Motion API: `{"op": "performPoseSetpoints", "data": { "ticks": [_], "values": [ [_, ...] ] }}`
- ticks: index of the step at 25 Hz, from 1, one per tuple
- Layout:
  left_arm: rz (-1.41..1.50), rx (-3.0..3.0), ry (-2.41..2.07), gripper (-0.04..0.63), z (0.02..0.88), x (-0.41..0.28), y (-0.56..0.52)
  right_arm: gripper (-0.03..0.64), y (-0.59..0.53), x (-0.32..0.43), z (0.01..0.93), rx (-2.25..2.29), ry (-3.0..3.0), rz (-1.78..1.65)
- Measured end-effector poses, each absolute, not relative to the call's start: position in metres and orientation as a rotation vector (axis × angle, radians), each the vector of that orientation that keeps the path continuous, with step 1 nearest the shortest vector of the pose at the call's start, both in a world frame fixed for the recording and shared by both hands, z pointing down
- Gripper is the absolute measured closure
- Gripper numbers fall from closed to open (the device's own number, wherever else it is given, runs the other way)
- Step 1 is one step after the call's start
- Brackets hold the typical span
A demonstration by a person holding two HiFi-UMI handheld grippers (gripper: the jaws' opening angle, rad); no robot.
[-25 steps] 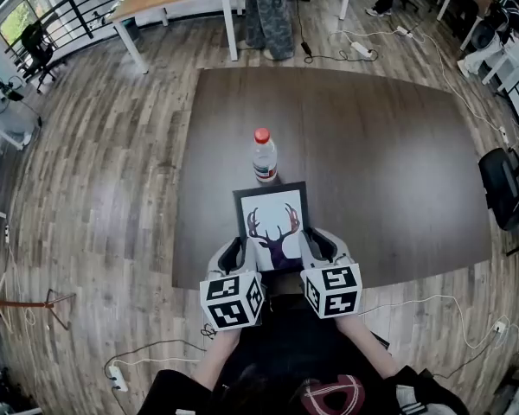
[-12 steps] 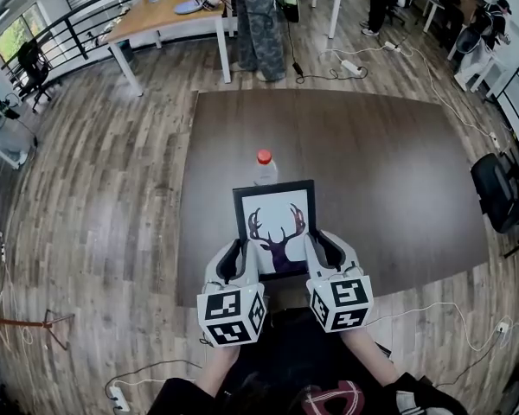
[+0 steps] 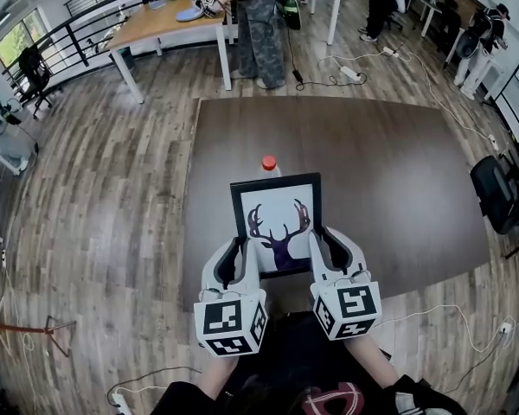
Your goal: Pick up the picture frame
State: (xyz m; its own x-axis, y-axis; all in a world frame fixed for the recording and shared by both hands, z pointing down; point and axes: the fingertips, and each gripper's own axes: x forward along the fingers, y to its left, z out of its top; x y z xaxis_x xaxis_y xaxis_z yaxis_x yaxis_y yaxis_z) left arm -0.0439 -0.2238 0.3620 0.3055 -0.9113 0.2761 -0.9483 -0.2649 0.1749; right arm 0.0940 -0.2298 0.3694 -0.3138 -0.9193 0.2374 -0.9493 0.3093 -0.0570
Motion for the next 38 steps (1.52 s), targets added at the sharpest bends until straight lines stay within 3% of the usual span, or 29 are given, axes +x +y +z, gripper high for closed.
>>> {"op": "performPoseSetpoints", "data": {
  "ticks": [14, 38],
  "values": [
    [0.032, 2.452, -1.696, 0.515, 0.318, -0.036, -0.217, 0.543, -0.217, 0.102, 0.326, 1.874, -2.452, 0.106],
    [0.04, 2.451, -1.65, 0.515, 0.328, -0.035, -0.221, 0.543, -0.217, 0.102, 0.331, 1.899, -2.42, 0.063]
  ]
}}
